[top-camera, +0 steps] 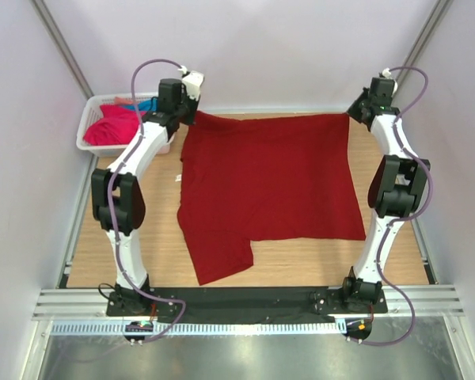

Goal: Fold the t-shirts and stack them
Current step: Fold the tshirt

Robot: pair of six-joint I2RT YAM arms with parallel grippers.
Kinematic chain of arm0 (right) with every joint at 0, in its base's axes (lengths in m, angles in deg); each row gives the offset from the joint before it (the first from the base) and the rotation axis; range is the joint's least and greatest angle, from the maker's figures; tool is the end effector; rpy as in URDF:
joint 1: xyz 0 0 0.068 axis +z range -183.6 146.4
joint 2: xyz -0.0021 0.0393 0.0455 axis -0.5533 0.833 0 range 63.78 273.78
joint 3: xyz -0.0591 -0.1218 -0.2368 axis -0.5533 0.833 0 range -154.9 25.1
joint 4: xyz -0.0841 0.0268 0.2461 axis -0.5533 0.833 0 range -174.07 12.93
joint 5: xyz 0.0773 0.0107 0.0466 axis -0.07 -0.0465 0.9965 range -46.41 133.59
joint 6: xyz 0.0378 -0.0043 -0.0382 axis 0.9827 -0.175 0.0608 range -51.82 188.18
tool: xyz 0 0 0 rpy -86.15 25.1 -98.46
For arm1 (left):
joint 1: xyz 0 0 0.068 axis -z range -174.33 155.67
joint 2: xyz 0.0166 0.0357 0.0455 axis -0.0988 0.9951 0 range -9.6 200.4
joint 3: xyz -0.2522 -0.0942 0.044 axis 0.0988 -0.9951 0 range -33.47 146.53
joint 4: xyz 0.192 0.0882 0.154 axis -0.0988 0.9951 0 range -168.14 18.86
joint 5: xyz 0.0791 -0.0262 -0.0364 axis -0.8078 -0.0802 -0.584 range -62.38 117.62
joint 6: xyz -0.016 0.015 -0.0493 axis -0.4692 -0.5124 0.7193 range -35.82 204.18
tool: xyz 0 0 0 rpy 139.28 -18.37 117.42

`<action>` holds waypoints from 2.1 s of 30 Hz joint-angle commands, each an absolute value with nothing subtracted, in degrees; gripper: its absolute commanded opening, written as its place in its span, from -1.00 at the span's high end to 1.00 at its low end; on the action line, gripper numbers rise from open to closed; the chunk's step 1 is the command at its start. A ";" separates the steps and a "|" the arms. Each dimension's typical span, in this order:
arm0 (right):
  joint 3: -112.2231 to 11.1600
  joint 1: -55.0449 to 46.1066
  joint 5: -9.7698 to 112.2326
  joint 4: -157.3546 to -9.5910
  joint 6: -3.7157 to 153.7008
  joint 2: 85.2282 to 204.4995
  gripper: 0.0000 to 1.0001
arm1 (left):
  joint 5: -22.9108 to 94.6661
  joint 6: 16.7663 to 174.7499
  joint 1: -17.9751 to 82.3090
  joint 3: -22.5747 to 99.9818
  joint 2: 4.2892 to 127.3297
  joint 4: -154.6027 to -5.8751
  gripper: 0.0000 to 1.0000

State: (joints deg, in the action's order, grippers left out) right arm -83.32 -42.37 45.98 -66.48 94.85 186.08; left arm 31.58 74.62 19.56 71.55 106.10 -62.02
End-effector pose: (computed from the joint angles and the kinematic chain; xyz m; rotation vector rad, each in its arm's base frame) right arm 0.5010 -0.0757 0.2790 0.6241 2.0343 0.2293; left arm 0.4694 -0.1187 0.3155 0.4569 1.9876 -0.1180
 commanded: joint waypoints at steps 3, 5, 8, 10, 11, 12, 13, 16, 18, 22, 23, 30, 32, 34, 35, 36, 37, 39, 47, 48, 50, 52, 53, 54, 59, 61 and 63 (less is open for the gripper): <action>-83.36 -43.70 48.60 -59.47 92.97 184.90 0.98 | 29.64 75.21 21.92 67.26 96.41 -55.73 1.00; -82.48 -43.79 48.51 -57.54 92.09 183.76 0.98 | 28.33 74.43 22.97 65.86 94.03 -52.57 1.00; -79.67 -43.79 47.37 -55.95 91.12 180.78 0.98 | 27.97 73.63 23.86 64.45 91.40 -47.83 0.99; -77.65 -43.79 45.97 -53.76 89.98 179.37 0.98 | 28.05 74.33 23.95 62.70 88.77 -44.75 0.99; -77.12 -43.88 45.53 -52.88 89.71 178.49 0.98 | 26.40 74.94 24.12 61.64 87.71 -44.04 0.99; -75.81 -44.05 45.26 -52.08 89.54 178.05 0.97 | 26.39 75.38 24.30 58.67 86.48 -43.08 1.00; -74.84 -44.14 44.91 -51.64 89.27 177.61 0.98 | 26.12 75.91 24.56 57.34 85.42 -42.46 1.00; -69.92 -44.58 44.30 -51.20 88.92 175.23 0.98 | 25.60 78.37 26.05 51.10 81.12 -41.66 0.99; -66.68 -45.02 43.86 -51.20 88.66 173.92 0.98 | 27.08 81.18 26.41 46.89 78.74 -41.22 0.99; -62.53 -45.90 41.83 -50.76 88.74 172.34 0.98 | 29.20 83.91 28.42 41.53 76.01 -40.08 0.99; -61.05 -45.99 41.66 -51.37 88.74 171.98 0.98 | 29.37 85.74 28.95 40.46 75.57 -39.99 0.99; -57.96 -46.52 42.18 -51.46 90.24 171.62 0.98 | 29.99 90.33 31.68 35.09 73.02 -37.36 0.99; -57.69 -46.52 41.75 -50.93 90.85 171.97 0.97 | 30.69 91.21 31.68 35.09 73.54 -35.17 0.93; -57.78 -46.52 41.22 -50.50 91.12 172.15 0.91 | 32.88 92.87 31.77 35.88 74.16 -33.58 0.76; -58.47 -46.52 40.78 -49.45 91.47 172.24 0.86 | 34.72 93.40 31.77 36.23 74.16 -32.70 0.59; -59.09 -46.52 40.34 -48.57 91.73 172.41 0.80 | 34.82 93.93 31.77 36.41 73.99 -32.17 0.53; -59.88 -46.52 39.47 -46.12 92.43 172.50 0.68 | 34.91 94.37 31.68 37.02 74.16 -31.21 0.45; -63.48 -46.52 37.71 -42.08 93.22 172.68 0.53 | 32.37 94.38 31.77 39.99 74.51 -26.65 0.33; -68.60 -45.82 41.18 -34.22 96.83 169.52 0.33 | 23.57 99.10 28.00 51.16 79.49 -26.71 -0.18; -68.07 -45.03 42.26 -35.37 96.66 169.78 0.32 | 25.31 99.99 25.99 52.39 81.18 -27.42 -0.17; -66.75 -43.62 47.67 -38.53 96.48 170.83 0.31 | 27.34 100.87 25.01 56.00 85.39 -30.13 -0.14; -67.09 -40.64 50.00 -39.94 96.13 173.99 0.31 | 32.08 100.97 24.83 60.11 91.98 -31.37 -0.09; -68.14 -39.50 51.22 -40.38 96.04 175.04 0.31 | 33.58 100.88 24.83 62.05 94.01 -31.81 -0.06; -68.93 -38.01 51.67 -40.65 95.43 176.01 0.33 | 34.72 100.88 24.83 63.72 98.38 -31.47 -0.04; -74.38 -28.07 55.72 -41.09 96.65 181.28 0.33 | 42.03 100.35 25.18 71.46 104.83 -32.08 -0.04; -75.79 -24.30 55.89 -41.87 96.48 182.60 0.33 | 42.64 99.65 25.18 72.44 107.11 -32.78 -0.05; -76.49 -22.36 58.51 -44.24 96.57 184.80 0.32 | 42.47 99.03 25.18 73.23 108.78 -33.04 -0.06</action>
